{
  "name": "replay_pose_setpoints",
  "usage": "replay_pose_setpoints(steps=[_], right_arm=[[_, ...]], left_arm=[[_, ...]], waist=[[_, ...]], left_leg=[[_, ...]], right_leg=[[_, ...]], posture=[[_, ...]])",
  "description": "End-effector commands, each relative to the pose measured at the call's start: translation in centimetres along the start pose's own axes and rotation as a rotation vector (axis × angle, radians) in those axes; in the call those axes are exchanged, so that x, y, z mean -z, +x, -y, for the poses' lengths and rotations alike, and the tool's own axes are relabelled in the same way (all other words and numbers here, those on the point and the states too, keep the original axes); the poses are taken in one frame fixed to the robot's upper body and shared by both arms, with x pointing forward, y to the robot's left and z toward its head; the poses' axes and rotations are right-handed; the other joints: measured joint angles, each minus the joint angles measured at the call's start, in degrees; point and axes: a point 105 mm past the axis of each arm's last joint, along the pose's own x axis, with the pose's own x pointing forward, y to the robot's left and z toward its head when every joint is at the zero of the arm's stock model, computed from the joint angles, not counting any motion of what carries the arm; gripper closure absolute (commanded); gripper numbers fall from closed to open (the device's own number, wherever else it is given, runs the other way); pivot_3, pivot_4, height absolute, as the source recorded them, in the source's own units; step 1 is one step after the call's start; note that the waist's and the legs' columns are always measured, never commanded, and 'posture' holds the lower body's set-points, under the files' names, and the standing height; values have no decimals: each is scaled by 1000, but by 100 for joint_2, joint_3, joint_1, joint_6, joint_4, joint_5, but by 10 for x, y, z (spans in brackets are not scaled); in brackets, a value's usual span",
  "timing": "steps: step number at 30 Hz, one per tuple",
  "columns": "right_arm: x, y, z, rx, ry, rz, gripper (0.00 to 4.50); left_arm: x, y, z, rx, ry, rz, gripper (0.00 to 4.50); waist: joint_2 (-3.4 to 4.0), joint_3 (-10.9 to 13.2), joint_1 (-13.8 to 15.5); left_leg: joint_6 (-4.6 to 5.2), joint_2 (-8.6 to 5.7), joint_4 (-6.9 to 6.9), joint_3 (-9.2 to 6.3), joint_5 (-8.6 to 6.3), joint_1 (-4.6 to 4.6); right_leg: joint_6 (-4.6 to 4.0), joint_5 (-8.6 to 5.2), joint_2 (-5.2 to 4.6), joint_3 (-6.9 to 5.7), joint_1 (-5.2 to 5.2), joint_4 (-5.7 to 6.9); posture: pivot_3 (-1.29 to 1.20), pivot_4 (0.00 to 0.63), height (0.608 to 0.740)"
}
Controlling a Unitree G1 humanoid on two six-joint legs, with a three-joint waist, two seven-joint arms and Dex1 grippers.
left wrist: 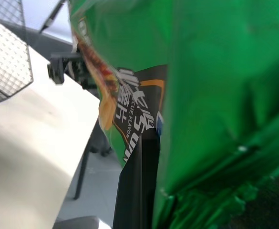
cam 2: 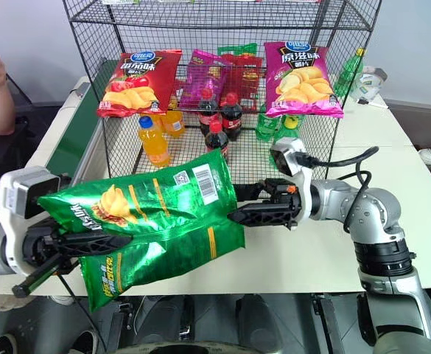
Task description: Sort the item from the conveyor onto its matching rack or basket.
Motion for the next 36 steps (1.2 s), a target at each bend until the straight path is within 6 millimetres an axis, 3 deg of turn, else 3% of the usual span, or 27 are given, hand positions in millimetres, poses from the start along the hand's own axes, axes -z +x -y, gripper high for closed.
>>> replay_pose_setpoints(steps=[1,9,12,19,20,22,24,27,32,33,36], right_arm=[[1,9,-10,-44,-5,-16,0],[9,18,-12,-75,47,-79,0],[17,20,-6,-46,48,-125,779],[16,21,3,-9,19,-111,4195],[15,21,4,-6,17,-105,4424],[15,20,5,4,1,-107,4424],[14,18,8,31,-34,-108,4500],[14,15,14,94,-131,-136,4500],[-4,6,28,315,-649,-238,4500],[-12,8,23,322,-719,-204,4500],[-49,14,5,388,-982,-65,4500]], left_arm=[[2,2,-2,27,12,-21,4464],[9,4,-27,-35,114,-52,4464],[9,5,-31,-34,136,-29,4500],[4,6,-37,-57,190,21,4500],[4,5,-37,-67,193,23,4500],[6,0,-41,-110,181,17,4500],[5,-5,-45,-148,187,28,3944],[1,-14,-48,-199,199,62,2721],[-19,-57,-64,-457,373,153,262],[-24,-60,-64,-476,394,174,36],[-37,-62,-65,-538,524,220,36]], waist=[[-1,0,-2],[-1,0,16],[-1,0,10],[-2,0,22],[-2,0,22],[-2,0,19],[-2,0,15],[-2,0,16],[-2,1,17],[-2,0,24],[-4,2,38]], left_leg=[[0,2,0,-1,0,0],[0,1,1,-2,0,-2],[0,1,1,-2,0,-5],[0,1,2,-3,0,-8],[0,1,2,-3,0,-8],[0,2,2,-4,0,-8],[0,2,2,-4,0,-8],[0,2,2,-5,0,-8],[0,2,1,-5,0,-9],[0,1,2,-5,0,-12],[0,0,2,-5,0,-15]], right_leg=[[0,0,3,0,0,0],[0,0,6,0,0,-3],[0,0,6,0,-2,-4],[1,0,3,-1,-2,-5],[1,0,2,-1,-3,-5],[1,0,2,-1,-3,-5],[1,0,1,-1,-3,-5],[1,0,1,-1,-3,-5],[1,0,1,-3,-8,-5],[1,0,0,-3,-11,-5],[2,1,-3,-3,-8,-11]], posture=[[0,150,739],[0,150,739],[0,150,739],[0,150,739],[0,150,739],[0,150,739],[0,150,739],[0,150,739],[0,150,739],[0,150,739],[0,150,739]])
